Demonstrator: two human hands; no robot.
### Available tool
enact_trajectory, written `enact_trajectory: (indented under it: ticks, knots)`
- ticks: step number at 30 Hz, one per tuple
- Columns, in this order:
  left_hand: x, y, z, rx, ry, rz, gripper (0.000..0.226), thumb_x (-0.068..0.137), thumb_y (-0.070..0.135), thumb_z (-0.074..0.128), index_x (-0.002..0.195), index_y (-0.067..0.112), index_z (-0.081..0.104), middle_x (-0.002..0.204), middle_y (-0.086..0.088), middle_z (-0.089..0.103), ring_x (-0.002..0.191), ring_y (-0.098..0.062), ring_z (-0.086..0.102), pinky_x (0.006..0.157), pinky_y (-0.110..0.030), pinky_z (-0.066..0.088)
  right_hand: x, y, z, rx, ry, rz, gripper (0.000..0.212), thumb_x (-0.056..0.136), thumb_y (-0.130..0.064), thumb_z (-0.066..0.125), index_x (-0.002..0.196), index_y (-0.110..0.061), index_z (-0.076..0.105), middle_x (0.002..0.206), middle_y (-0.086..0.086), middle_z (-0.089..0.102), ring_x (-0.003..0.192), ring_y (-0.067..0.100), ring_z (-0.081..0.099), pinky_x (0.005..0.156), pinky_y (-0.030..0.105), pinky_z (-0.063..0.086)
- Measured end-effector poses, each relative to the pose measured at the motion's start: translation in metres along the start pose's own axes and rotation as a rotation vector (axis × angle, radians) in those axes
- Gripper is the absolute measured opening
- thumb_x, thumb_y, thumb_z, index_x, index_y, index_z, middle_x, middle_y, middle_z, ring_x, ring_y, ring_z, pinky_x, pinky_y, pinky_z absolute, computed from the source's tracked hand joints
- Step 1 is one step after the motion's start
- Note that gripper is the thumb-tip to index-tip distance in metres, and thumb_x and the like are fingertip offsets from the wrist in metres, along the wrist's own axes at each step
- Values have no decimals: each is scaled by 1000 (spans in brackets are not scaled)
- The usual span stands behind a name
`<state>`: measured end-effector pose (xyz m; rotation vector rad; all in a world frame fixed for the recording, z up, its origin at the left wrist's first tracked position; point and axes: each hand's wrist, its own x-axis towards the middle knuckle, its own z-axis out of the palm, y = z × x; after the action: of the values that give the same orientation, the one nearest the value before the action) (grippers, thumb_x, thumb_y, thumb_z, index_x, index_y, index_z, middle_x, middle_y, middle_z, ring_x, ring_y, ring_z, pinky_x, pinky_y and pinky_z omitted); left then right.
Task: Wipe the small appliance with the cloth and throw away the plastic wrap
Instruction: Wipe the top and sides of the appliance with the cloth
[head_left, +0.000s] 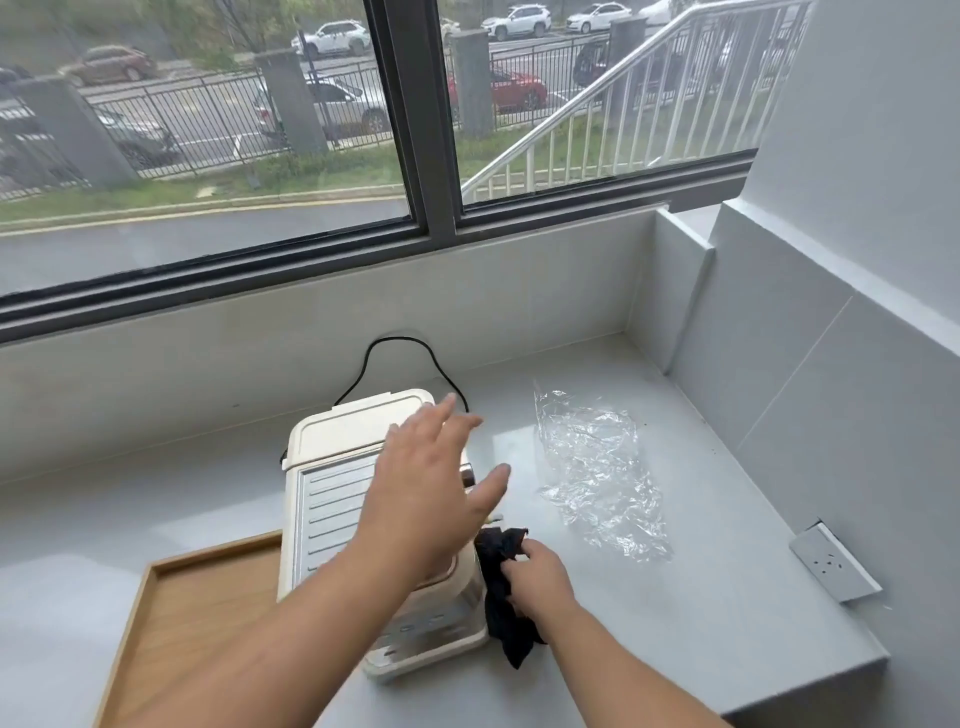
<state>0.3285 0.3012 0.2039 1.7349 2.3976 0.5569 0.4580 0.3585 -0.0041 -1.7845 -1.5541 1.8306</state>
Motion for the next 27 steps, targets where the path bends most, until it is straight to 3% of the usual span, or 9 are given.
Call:
enact_trajectory:
  ticks: [1,4,7,11,14,17,20,22,27]
  knots:
    - [5,-16,-5,50,0,-53,72,89,74,45,150,36,45,171,5,26,158,-19,17,129,-48,14,3,7,-4,22,61,10,30,82,-6,53,100,-22,70,78,10,67,65,25,57,61,30,45]
    - [11,-61,-16,165,-6,-188,86,83,85,31,154,38,38,173,5,19,161,-21,8,129,-55,8,2,-10,-5,4,-92,-7,28,87,-3,53,102,-16,71,77,11,64,65,24,56,59,28,43]
    - [9,-87,-14,168,-41,-251,91,80,91,27,155,41,37,174,9,17,161,-18,6,129,-56,5,20,-15,-9,159,-142,75,21,96,-10,53,104,-16,71,86,15,68,70,27,62,57,30,49]
    - [8,-95,-3,145,13,-252,87,79,92,29,151,45,40,171,14,22,160,-13,7,130,-52,5,40,-31,-8,212,-170,126,20,101,-18,53,105,-16,72,84,12,70,61,24,63,53,30,53]
    - [10,-96,-1,151,23,-256,84,79,91,33,150,46,40,171,15,22,159,-11,5,130,-51,4,58,-48,-5,213,-196,133,22,98,-15,51,107,-12,72,89,15,69,70,27,64,63,35,55]
    - [11,-96,0,150,19,-263,85,78,90,34,150,46,39,171,17,19,159,-10,2,130,-49,1,72,-63,-1,155,-219,129,25,95,-15,48,109,-12,69,87,14,66,70,26,58,62,35,49]
    - [11,-95,0,157,12,-270,87,77,90,33,152,45,38,172,17,17,159,-10,0,130,-49,0,76,-81,3,144,-249,103,26,94,-18,47,112,-13,65,100,23,69,78,30,59,68,39,45]
    - [12,-93,0,149,8,-273,88,77,90,33,152,46,37,172,17,16,159,-9,-1,130,-50,-1,78,-93,5,164,-258,65,26,94,-19,47,113,-14,64,112,27,71,82,32,65,70,41,48]
    - [11,-92,-2,156,2,-275,89,77,91,32,153,46,37,172,16,15,159,-11,-1,130,-50,-1,68,-120,9,338,-279,-6,28,90,-23,49,112,-14,64,105,26,73,75,32,70,65,44,57]
